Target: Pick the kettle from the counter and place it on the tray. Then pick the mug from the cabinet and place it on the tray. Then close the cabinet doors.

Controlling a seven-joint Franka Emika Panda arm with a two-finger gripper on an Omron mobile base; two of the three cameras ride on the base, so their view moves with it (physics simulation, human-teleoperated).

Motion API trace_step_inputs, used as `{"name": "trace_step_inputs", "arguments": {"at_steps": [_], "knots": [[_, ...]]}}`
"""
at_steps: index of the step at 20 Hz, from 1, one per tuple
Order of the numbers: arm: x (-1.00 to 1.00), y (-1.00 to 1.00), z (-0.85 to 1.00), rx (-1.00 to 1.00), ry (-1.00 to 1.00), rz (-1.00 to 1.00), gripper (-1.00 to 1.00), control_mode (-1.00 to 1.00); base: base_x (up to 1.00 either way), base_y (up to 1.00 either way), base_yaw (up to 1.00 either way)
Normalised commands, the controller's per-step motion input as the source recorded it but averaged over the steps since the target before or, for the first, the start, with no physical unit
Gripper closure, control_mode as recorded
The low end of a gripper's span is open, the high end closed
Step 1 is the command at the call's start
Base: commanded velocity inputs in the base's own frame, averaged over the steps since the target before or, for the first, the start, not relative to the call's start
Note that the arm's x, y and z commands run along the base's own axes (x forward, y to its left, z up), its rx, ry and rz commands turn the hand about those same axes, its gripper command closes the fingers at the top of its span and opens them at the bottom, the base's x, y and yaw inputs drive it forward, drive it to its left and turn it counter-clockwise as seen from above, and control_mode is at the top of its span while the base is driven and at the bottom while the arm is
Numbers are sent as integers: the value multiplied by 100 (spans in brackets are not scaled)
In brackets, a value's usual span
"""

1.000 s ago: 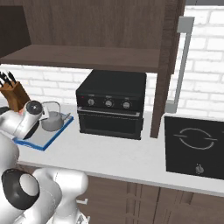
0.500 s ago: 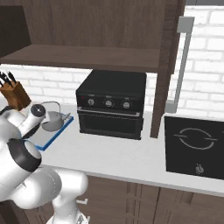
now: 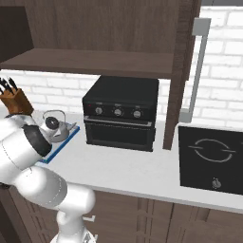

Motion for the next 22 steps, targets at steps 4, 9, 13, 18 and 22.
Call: {"name": "trace_step_inputs", "arguments": {"at_steps": [4, 9, 13, 18, 22], "knots": [[25, 4, -31, -3, 1, 6, 100, -100, 0, 0, 0], [16, 8, -33, -5, 0, 4, 100, -100, 0, 0, 0], [3, 6, -25, -5, -4, 1, 100, -100, 0, 0, 0], [-5, 0, 2, -3, -5, 0, -100, -100, 0, 0, 0], [-20, -1, 6, 0, 0, 0, -100, -100, 0, 0, 0]]}}
